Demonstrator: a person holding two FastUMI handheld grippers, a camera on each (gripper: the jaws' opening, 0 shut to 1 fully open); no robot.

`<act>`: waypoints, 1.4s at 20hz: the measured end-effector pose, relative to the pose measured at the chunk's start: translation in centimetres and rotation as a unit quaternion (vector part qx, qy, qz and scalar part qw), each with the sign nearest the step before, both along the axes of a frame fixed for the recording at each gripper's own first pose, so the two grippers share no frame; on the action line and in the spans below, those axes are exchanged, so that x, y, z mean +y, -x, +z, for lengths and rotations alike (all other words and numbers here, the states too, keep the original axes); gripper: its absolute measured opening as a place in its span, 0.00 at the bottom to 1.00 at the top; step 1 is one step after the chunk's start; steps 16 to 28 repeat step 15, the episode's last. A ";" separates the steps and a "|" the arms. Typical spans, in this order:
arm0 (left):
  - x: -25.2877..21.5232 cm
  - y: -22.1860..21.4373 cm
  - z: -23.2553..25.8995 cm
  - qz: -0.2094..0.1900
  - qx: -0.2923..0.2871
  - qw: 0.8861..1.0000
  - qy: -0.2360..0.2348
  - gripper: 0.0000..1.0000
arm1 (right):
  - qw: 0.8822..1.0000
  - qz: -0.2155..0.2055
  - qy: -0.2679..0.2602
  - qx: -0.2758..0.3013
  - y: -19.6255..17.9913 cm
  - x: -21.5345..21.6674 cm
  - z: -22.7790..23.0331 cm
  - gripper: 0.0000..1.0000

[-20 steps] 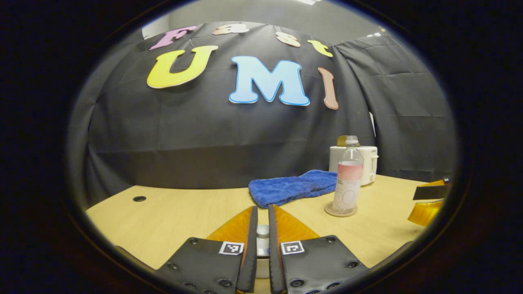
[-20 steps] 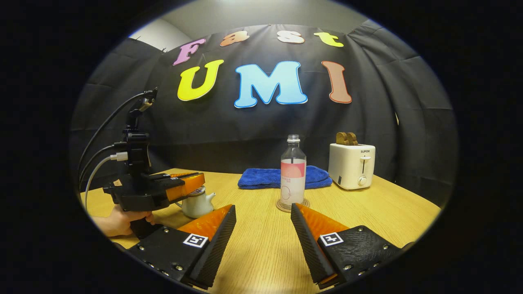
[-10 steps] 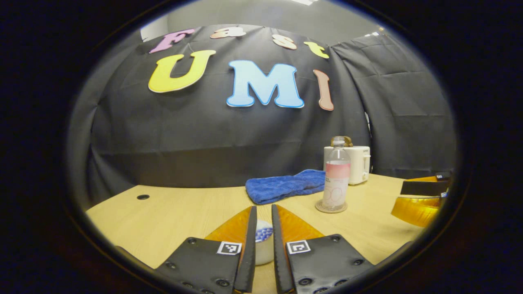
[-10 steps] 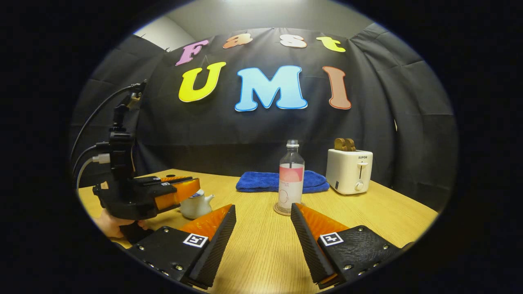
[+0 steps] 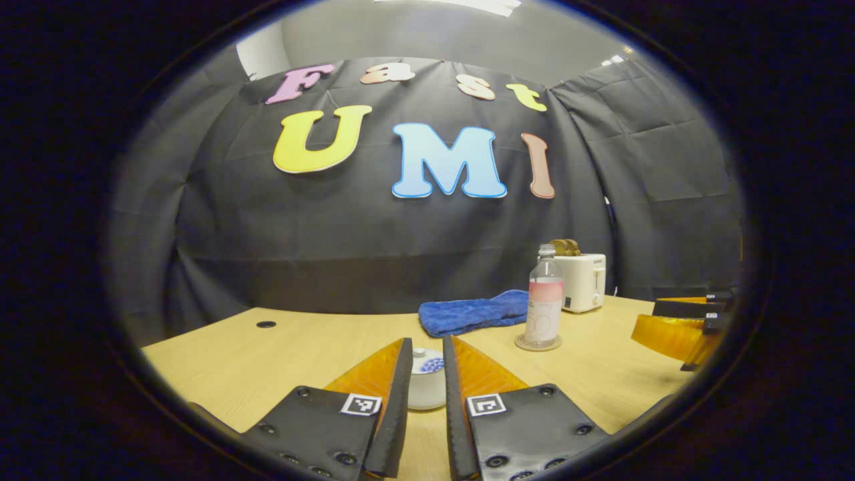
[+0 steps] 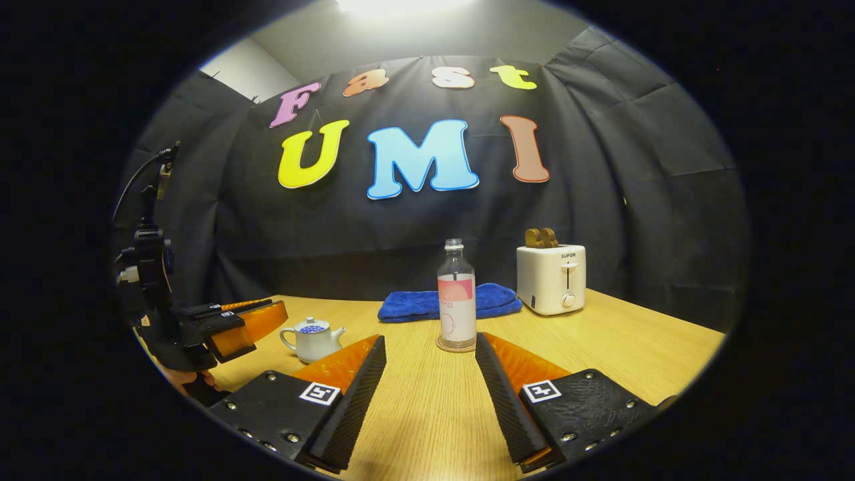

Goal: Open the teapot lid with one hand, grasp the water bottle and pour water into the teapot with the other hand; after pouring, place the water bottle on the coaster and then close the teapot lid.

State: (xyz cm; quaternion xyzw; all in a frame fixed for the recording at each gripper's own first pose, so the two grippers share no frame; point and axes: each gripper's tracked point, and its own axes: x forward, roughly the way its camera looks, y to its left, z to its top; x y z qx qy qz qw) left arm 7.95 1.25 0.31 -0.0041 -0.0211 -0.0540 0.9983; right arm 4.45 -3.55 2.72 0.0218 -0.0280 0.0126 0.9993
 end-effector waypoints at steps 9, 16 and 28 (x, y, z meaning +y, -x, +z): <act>0.4 5.4 0.6 -0.011 -0.020 0.998 0.055 0.28 | 1.000 -0.005 0.003 0.009 0.6 0.0 -0.8 0.84; -0.1 6.4 0.7 -0.021 -0.026 0.998 0.050 0.36 | 0.999 -0.035 -0.006 0.012 2.8 -2.1 -1.0 0.84; -0.1 6.4 0.7 -0.021 -0.026 0.998 0.050 0.36 | 0.999 -0.035 -0.006 0.012 2.8 -2.1 -1.0 0.84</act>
